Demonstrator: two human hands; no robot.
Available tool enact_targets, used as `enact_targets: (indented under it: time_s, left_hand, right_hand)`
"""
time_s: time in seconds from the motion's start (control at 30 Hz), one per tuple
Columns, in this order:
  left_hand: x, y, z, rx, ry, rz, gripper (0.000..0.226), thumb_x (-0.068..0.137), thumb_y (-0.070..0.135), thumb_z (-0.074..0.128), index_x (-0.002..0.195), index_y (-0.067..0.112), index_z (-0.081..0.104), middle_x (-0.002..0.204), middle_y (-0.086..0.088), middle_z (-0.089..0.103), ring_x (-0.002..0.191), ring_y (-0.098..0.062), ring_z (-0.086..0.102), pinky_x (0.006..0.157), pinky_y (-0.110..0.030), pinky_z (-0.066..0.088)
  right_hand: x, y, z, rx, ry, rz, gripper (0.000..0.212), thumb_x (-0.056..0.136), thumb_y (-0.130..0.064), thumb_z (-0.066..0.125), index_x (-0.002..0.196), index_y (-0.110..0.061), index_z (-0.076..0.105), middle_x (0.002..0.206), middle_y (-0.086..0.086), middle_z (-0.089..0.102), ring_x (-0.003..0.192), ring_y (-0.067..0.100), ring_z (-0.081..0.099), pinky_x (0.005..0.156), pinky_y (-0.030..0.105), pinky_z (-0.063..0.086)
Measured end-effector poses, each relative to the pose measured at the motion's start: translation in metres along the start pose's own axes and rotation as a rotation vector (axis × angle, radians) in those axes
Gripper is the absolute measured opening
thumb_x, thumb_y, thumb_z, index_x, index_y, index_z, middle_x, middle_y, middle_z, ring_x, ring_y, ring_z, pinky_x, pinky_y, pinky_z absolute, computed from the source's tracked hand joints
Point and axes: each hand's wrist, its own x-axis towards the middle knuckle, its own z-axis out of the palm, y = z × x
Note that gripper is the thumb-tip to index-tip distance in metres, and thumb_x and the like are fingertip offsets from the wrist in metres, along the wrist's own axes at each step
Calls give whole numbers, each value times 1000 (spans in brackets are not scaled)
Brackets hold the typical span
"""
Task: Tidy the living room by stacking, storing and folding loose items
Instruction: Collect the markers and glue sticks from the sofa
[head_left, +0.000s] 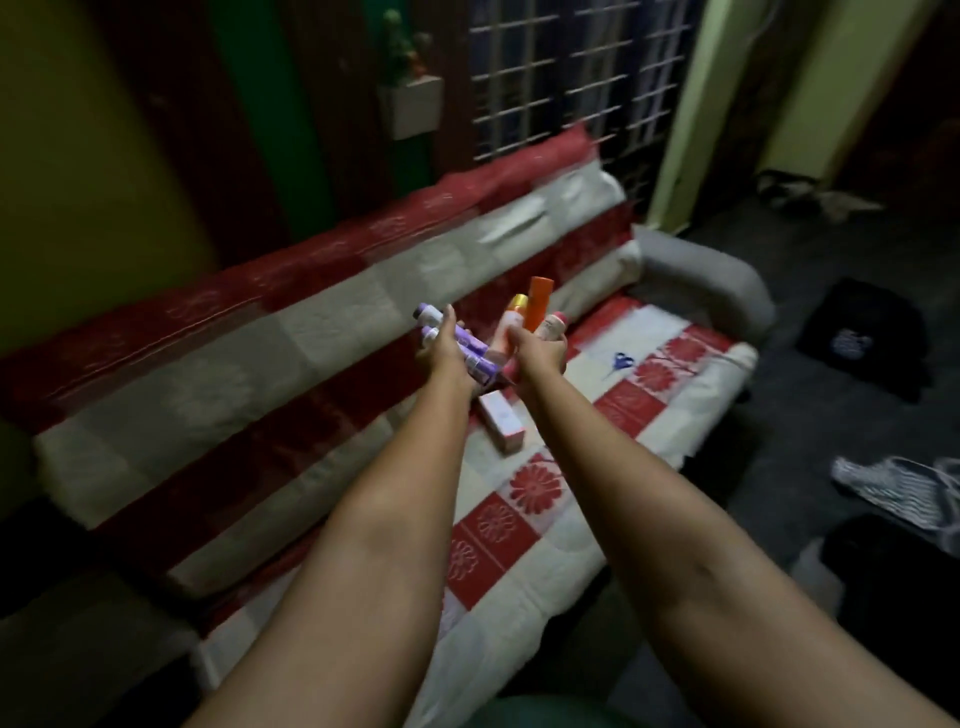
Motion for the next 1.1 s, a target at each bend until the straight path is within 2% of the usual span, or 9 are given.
enact_targets:
  time_s: [0.1, 0.2, 0.4, 0.57, 0.77, 0.87, 0.97, 1.03, 1.1]
  left_hand:
    - [-20, -42, 77, 0, -76, -77, 39, 74, 40, 77, 62, 11, 54, 49, -6, 59, 35, -19, 54, 47, -26, 51]
    - [-46, -85, 155, 12, -135, -84, 30, 72, 20, 79, 73, 3, 55, 56, -17, 58, 36, -22, 53, 45, -28, 51]
    - [-78, -144, 262, 39, -238, -150, 30, 71, -1, 74, 73, 10, 47, 61, -6, 55, 45, -17, 54, 44, -22, 46]
    - [-85, -188, 332, 100, -365, -243, 25, 74, -3, 71, 79, 5, 48, 48, -8, 57, 33, -15, 53, 47, -24, 48]
    - [-54, -239, 425, 252, -527, -345, 65, 62, 18, 86, 118, 0, 57, 91, -15, 68, 68, -25, 67, 69, -39, 59]
    - [-32, -252, 478, 390, -575, -320, 72, 59, 26, 89, 118, 3, 53, 102, -16, 67, 84, -28, 68, 81, -46, 57]
    - [-14, -259, 538, 554, -717, -332, 78, 54, 35, 91, 111, 6, 47, 103, -17, 61, 96, -35, 63, 89, -50, 52]
    - [-4, -267, 577, 674, -831, -362, 91, 42, 48, 92, 112, 5, 53, 103, -18, 64, 96, -35, 65, 88, -48, 52]
    - [2, -278, 610, 723, -917, -378, 104, 32, 57, 91, 119, 12, 57, 111, -18, 66, 95, -33, 68, 75, -41, 56]
  right_hand:
    - [45, -30, -58, 32, 209, 4, 51, 73, -25, 72, 118, -6, 55, 113, 12, 65, 102, 29, 65, 88, 40, 54]
    - [93, -63, -123, 55, 344, 15, 49, 74, -25, 70, 116, -8, 53, 115, 12, 63, 103, 32, 64, 86, 44, 54]
    - [152, -111, -209, 90, 444, -18, 33, 75, -21, 67, 103, -15, 51, 100, 10, 65, 87, 29, 67, 77, 43, 58]
    - [213, -130, -264, 27, 464, -8, 66, 61, -34, 70, 121, -15, 51, 115, 11, 64, 97, 32, 66, 86, 43, 55]
    - [281, -163, -326, -11, 427, -31, 62, 74, -22, 76, 128, -7, 49, 118, 13, 61, 100, 30, 65, 78, 36, 56]
    - [328, -188, -352, 15, 369, -85, 67, 74, -20, 80, 129, -4, 45, 117, 9, 58, 105, 28, 62, 90, 43, 54]
    - [373, -223, -377, 22, 280, -95, 61, 75, -17, 80, 123, 3, 50, 109, 13, 62, 96, 25, 65, 78, 37, 57]
    - [399, -245, -390, 44, 225, -92, 46, 77, -16, 78, 113, 3, 57, 107, 16, 66, 88, 24, 66, 75, 36, 57]
    - [422, -262, -402, 52, 187, -94, 29, 78, -16, 77, 98, 0, 62, 104, 17, 67, 82, 22, 67, 79, 38, 57]
